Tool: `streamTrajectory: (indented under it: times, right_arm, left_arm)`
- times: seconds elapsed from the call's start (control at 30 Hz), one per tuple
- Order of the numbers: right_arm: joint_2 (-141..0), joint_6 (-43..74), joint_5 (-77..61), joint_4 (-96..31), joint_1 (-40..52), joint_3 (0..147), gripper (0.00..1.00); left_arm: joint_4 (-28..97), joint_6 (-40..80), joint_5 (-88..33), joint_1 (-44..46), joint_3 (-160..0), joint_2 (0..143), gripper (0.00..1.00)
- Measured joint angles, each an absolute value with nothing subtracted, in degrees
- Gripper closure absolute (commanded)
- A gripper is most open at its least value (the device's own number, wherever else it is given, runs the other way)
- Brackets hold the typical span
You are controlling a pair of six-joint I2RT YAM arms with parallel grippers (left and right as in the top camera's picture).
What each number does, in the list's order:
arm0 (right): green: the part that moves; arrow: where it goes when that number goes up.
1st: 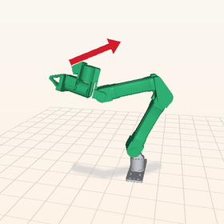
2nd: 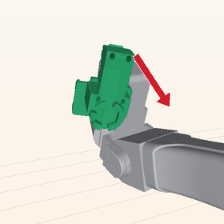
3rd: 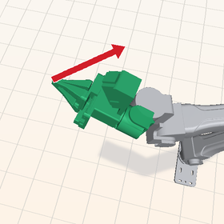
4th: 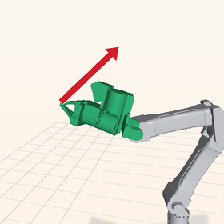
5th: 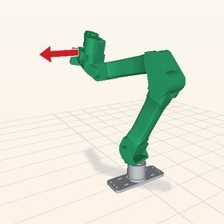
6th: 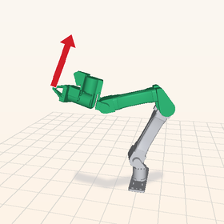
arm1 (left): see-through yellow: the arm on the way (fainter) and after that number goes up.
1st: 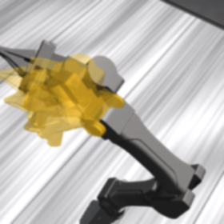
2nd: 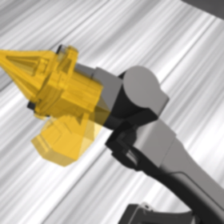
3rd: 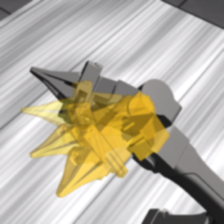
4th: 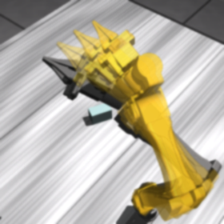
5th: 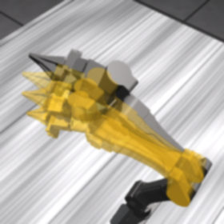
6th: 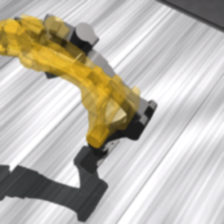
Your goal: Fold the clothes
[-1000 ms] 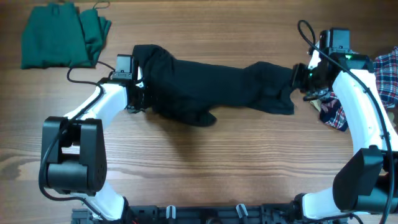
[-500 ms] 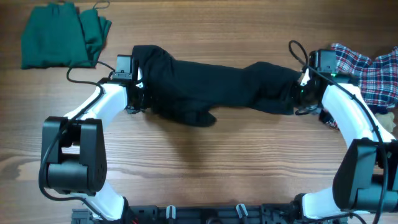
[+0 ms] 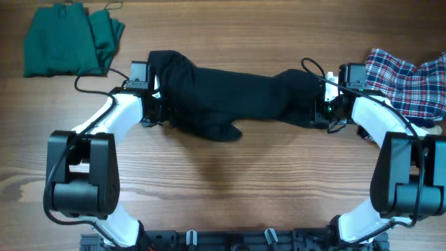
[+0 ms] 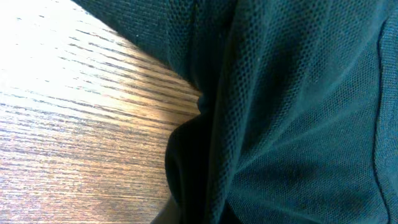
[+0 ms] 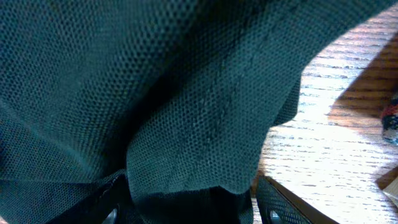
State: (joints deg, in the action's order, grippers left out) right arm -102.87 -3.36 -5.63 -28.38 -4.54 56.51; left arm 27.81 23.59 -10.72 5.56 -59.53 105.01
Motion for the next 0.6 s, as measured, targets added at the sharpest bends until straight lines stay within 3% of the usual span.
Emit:
streamTrajectory:
  times: [0.13,0.23,0.6]
  right_arm:
    - [-103.2,-4.2,-6.0,-28.8,-4.7,56.8,0.6]
    - [-103.2,-3.3,-8.0,-30.4,-4.8,56.9,0.93]
    - [-103.3,3.3,-11.7,-47.2,-4.8,60.3,0.96]
  left_arm:
    - [27.8,23.6,-10.7,5.6,-59.5,105.0,0.96]
    - [27.8,23.6,-10.6,5.6,-59.5,105.0,0.96]
    - [32.3,23.6,-10.5,5.5,-59.5,103.9,0.96]
